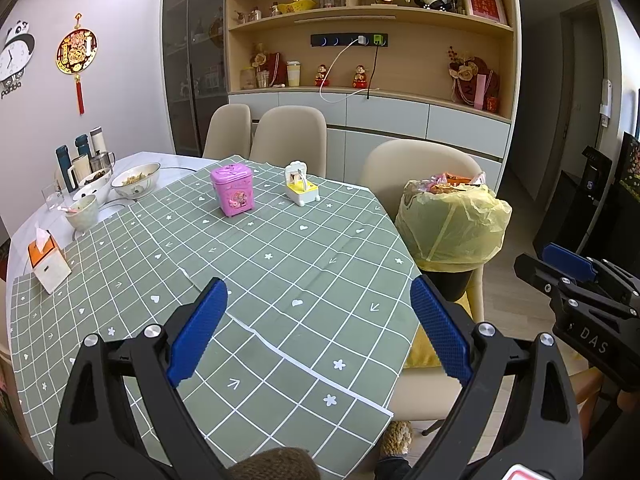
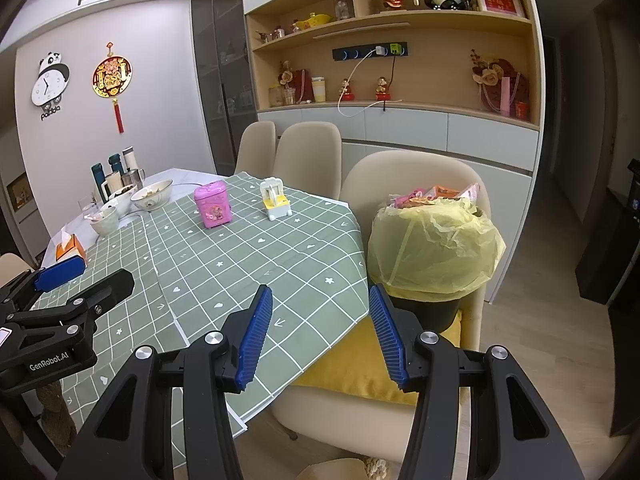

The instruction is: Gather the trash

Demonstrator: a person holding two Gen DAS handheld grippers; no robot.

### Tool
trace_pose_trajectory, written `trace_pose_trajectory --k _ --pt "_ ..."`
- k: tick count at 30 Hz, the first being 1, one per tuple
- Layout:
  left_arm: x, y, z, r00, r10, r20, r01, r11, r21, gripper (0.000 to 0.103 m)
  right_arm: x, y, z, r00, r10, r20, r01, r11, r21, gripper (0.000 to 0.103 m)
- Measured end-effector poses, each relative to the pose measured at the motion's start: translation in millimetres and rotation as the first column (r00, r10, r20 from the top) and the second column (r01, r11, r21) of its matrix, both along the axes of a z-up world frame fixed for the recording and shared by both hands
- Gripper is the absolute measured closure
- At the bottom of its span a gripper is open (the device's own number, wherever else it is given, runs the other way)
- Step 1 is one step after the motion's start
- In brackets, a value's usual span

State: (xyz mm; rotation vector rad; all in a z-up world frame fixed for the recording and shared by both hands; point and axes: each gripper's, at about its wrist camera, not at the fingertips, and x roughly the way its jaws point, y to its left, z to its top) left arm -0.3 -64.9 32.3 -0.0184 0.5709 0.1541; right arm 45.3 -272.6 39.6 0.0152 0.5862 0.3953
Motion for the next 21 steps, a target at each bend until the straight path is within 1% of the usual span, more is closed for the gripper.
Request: trace_pose_trajectory --k 6,15,19,21 --pt "-1.1 -3.4 2.3 1.000 -0.004 0.007 0.004 1.000 0.012 0.015 -0.7 -1.0 -0.8 1.000 -0.005 0.001 0.005 1.000 0.003 0.055" --pt "-0.1 -2.5 1.0 1.000 -0.009 0.000 0.009 1.000 0.008 0.015 -4.1 1.1 -1.1 1.000 -0.012 0.007 0.012 1.000 0.005 0.055" --pt "2.7 -4.7 -0.2 1.000 -0.009 0.002 0.009 1.000 0.026 0.015 -3.1 1.7 -2.1 1.000 -0.015 0.002 0.015 1.000 0.008 0.055" --pt "4.9 -2.8 -1.6 1.000 -0.006 0.000 0.006 1.000 0.024 0.015 -3.1 2.2 -2.6 1.000 -0.014 0.002 0.014 1.000 0.007 0.055"
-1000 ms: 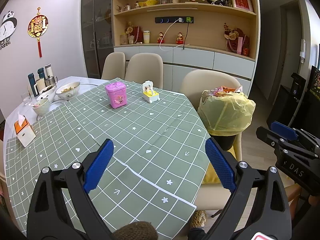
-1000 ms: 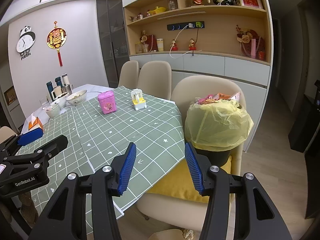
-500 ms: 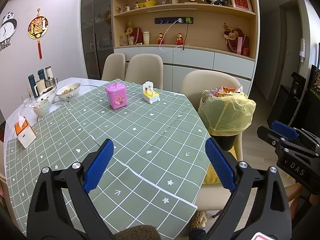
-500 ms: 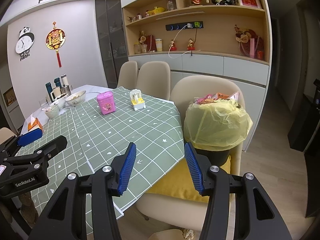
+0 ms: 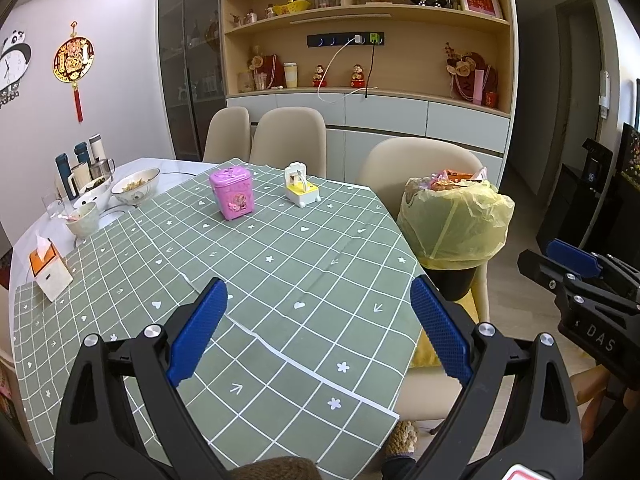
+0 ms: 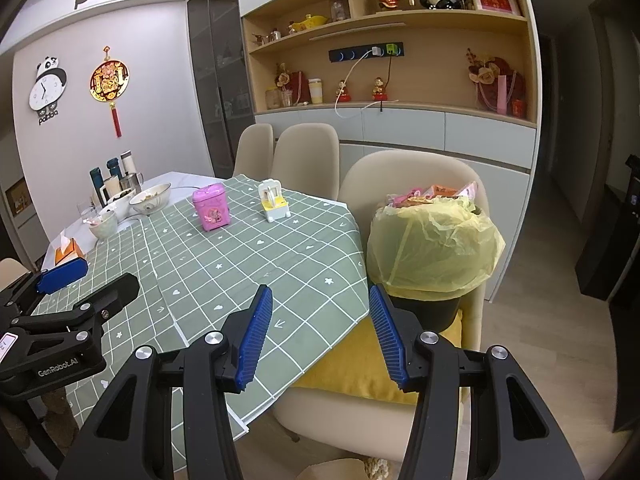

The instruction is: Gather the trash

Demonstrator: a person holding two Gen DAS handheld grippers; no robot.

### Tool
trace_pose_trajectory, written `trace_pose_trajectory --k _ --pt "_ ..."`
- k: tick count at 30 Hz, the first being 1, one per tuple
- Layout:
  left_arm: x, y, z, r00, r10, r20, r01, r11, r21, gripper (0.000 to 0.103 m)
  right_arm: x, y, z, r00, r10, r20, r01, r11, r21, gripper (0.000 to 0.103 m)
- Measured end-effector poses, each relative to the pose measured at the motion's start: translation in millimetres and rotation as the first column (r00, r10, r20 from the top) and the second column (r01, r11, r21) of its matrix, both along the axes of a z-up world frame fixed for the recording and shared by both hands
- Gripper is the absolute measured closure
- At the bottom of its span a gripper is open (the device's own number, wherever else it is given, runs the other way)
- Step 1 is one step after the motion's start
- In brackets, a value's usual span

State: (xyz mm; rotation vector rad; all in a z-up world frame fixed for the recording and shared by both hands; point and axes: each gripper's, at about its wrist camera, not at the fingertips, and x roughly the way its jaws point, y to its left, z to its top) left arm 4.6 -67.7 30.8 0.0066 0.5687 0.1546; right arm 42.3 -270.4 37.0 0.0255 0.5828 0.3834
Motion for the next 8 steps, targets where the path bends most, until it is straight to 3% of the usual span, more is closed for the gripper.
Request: trace_pose_trajectory --k 5,7,8 --pt "22.2 31.2 -18.9 0.994 0.065 -0.086 -0.070 0.996 -0.056 0.015 21.6 14.9 -11.1 0.998 0.038 -0.041 -0.038 0.999 0.005 0.055" --pt "35.1 65.8 -37.6 0.975 0.170 -0.141 -0.181 0.981 -0.067 0.015 41.8 35.6 -23.3 0.993 0.085 -0.077 -0.086 0.996 -0.003 0.053" --pt "41.2 95.5 -52.2 0.948 0.267 -0.176 -0.283 0.956 -0.078 0.015 55.9 54.1 -32.3 0.985 0.136 -0.110 -0.138 0.990 -0.006 0.051"
